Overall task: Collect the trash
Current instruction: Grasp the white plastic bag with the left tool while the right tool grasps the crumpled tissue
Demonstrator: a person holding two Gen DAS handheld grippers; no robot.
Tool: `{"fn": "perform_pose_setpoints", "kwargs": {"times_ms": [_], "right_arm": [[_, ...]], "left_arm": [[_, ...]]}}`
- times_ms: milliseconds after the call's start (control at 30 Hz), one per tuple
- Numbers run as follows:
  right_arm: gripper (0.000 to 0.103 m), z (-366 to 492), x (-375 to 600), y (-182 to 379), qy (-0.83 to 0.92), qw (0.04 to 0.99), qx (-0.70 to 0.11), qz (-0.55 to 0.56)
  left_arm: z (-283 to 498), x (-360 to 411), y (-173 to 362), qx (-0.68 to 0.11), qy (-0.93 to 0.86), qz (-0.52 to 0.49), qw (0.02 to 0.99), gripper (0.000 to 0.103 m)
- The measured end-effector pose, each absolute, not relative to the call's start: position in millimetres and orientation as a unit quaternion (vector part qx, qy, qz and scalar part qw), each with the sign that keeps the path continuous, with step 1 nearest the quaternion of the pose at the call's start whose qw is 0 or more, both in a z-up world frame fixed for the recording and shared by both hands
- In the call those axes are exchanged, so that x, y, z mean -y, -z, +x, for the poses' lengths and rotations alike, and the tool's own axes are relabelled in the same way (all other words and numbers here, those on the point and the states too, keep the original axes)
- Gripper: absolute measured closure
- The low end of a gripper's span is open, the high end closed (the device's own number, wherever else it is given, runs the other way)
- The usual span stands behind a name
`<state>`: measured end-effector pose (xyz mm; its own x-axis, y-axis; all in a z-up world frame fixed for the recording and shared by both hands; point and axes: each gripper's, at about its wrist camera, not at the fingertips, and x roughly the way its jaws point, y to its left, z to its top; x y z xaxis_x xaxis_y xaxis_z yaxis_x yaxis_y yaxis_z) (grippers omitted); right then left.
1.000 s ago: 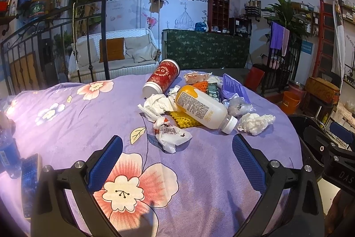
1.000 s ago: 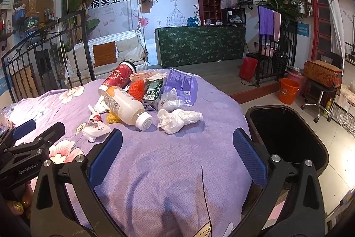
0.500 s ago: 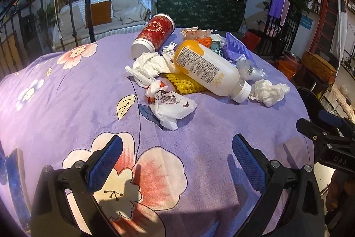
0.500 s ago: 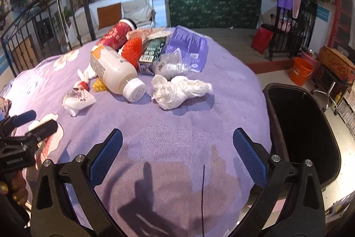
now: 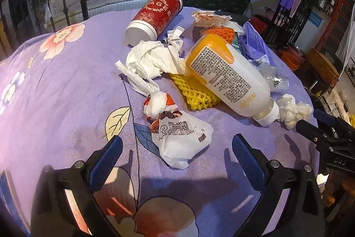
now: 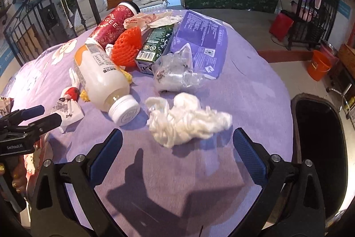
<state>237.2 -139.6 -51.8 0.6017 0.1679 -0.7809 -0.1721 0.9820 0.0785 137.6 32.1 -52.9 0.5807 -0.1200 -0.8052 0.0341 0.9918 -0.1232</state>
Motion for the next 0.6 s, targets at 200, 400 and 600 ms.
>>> {"fn": "perform_pose_setpoints", "kwargs": {"times_ms": [200,400,600], "right_arm": [[0.011,263.1,141.2,64.4,-0.086,0.880,-0.468,0.010],[0.034,266.5,144.1,75.9,-0.076,0.874,-0.479,0.013],[0.050,258.4,139.5,73.3,-0.082,0.882,-0.465,0.002]], "left_arm": [[156.7,-31.3,65.9,-0.495,0.038,-0.062,0.866,0.021],[150.2,-37.9,72.0,-0.498,0.027,-0.085,0.863,0.046],[140.0,-48.1,68.7,-0.485,0.019,-0.107,0.868,0.077]]}}
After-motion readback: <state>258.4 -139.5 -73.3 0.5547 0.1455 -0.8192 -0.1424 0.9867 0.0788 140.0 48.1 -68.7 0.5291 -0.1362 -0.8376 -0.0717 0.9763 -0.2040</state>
